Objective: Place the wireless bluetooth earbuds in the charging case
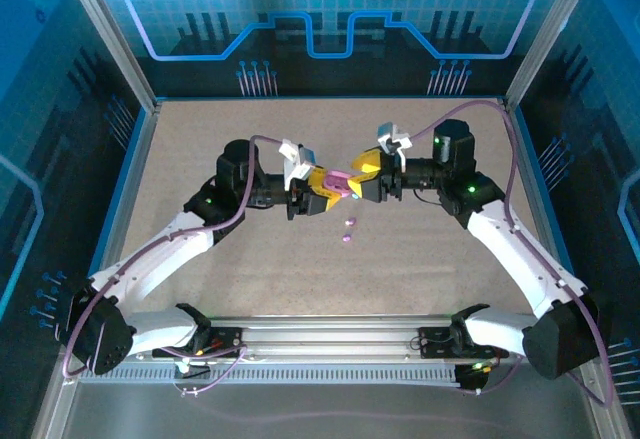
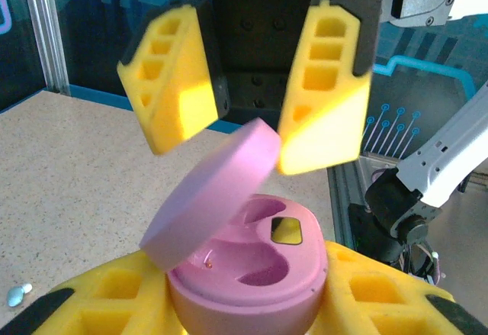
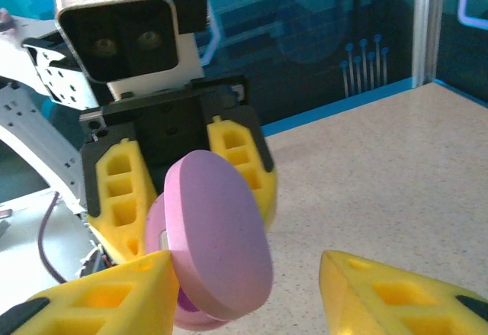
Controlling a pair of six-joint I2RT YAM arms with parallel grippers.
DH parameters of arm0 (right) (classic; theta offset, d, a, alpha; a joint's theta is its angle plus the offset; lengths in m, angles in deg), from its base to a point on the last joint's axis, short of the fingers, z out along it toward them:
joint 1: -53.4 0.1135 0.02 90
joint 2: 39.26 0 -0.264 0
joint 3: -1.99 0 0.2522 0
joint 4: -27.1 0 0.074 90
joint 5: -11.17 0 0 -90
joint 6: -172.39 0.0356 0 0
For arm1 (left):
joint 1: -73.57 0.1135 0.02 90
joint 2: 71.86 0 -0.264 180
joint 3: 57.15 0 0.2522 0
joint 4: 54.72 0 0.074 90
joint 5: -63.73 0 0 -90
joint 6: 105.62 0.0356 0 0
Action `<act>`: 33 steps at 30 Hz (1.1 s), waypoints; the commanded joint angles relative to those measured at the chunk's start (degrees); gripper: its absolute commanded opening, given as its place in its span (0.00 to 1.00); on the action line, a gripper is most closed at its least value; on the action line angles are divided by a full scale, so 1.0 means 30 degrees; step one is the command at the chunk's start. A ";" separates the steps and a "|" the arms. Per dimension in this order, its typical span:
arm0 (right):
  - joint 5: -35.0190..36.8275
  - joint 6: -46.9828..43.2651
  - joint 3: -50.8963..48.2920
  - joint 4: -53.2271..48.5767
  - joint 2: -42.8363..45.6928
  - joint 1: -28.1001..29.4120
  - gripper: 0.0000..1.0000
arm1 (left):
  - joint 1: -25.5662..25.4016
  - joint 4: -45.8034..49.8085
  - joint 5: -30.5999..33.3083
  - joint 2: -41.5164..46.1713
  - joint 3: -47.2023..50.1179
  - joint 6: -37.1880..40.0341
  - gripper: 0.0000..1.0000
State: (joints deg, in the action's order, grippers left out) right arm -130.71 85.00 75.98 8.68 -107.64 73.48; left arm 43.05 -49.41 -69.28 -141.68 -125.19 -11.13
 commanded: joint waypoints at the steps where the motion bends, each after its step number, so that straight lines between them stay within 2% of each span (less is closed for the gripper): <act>1: 0.2058 0.0274 0.0066 0.0297 0.0285 -0.0291 0.52 | -0.0189 0.0031 -0.1412 0.0054 -0.0480 0.0406 0.30; 4: 0.2748 -0.0046 -0.0094 0.0548 0.0518 -0.0211 0.51 | -0.0208 -0.0123 -0.1485 0.0041 -0.0452 0.0181 0.30; 12: 0.2396 -0.2343 0.0977 -0.1034 -0.0136 0.0911 0.45 | -0.0299 -0.0699 -0.1841 -0.0189 -0.0451 -0.0347 0.31; 20: 0.1943 -0.3069 0.1585 -0.1237 -0.0595 0.1308 0.28 | -0.0344 -0.0643 -0.1823 -0.0222 -0.0451 -0.0356 0.32; 23: 0.1583 -0.3332 0.1688 -0.1404 -0.0595 0.1335 0.19 | -0.0317 -0.0574 -0.1685 -0.0229 -0.0429 -0.0354 0.37; 25: 0.1545 -0.3360 0.1706 -0.1434 -0.0554 0.1350 0.16 | -0.0339 -0.0522 -0.1509 -0.0248 -0.0425 -0.0333 0.46; 28: 0.1899 -0.3509 0.1637 -0.1407 -0.0371 0.1503 0.15 | -0.0337 -0.0436 -0.1421 -0.0310 -0.0453 -0.0353 0.56; 33: 0.2215 -0.3451 0.1414 -0.1025 -0.0196 0.1570 0.15 | -0.0360 -0.0310 -0.1526 -0.0537 -0.0568 -0.0437 0.61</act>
State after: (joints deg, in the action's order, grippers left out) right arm -124.98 75.65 79.17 5.20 -109.04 77.41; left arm 42.30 -50.19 -72.16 -142.43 -125.19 -12.66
